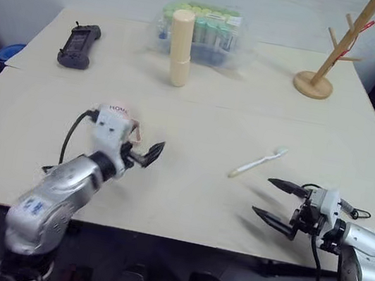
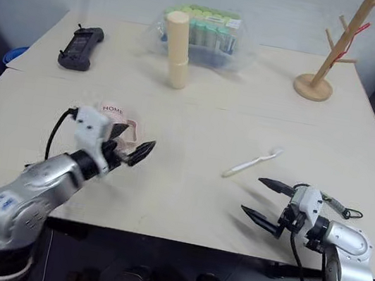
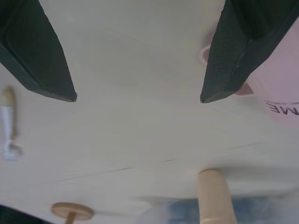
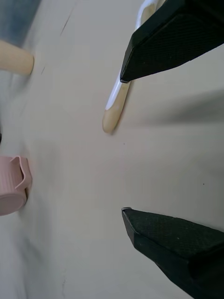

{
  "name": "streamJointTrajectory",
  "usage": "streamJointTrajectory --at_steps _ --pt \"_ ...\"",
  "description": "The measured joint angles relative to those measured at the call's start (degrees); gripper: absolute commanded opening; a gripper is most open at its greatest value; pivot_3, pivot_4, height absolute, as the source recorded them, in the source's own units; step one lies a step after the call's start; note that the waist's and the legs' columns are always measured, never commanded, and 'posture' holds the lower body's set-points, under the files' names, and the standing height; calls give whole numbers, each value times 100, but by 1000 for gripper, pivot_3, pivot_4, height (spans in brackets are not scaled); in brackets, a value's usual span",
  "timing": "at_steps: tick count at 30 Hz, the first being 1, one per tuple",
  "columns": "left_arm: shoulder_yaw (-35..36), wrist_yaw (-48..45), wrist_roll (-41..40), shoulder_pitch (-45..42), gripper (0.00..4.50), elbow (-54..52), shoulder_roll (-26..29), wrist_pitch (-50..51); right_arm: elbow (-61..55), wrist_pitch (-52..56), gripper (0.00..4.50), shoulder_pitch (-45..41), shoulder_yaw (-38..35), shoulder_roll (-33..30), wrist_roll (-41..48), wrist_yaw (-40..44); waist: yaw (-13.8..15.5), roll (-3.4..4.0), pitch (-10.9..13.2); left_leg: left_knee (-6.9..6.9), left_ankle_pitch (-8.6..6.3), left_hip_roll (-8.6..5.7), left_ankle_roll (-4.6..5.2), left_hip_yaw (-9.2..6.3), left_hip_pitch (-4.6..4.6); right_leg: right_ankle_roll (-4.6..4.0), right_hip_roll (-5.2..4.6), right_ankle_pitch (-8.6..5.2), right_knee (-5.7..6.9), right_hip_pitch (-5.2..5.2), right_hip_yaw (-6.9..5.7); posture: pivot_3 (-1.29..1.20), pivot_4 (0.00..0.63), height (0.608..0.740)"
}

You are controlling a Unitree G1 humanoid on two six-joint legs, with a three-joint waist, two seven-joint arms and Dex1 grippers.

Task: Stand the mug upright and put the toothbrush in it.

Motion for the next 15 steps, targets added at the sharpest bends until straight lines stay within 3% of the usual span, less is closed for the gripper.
streamJointTrajectory --at_steps 3,6,11,15 --pt "-335 739 547 -880 4500 714 -448 615 -188 209 4461 -22 165 11 32 -53 8 -9 5 9 0 1 0 -1 -4 0 2 0 1 -4 1 0 150 740" --pt "-222 1245 910 -1453 4500 1028 -780 1128 -505 445 4461 -31 206 51 212 -108 -2 -10 6 9 -2 1 -3 -1 -6 1 4 0 11 -9 5 0 150 740" --pt "60 1298 982 -1570 4500 1219 -957 1682 -839 600 4461 -204 202 160 442 -222 -4 -10 6 15 -2 3 -7 -2 -5 1 7 0 10 -10 6 0 150 740" --pt "169 1242 1127 -1826 4500 2063 -864 2331 -1407 550 4461 -712 521 728 591 -368 -23 -12 7 19 -1 6 -19 -5 -1 1 13 -1 13 -14 4 0 150 740"
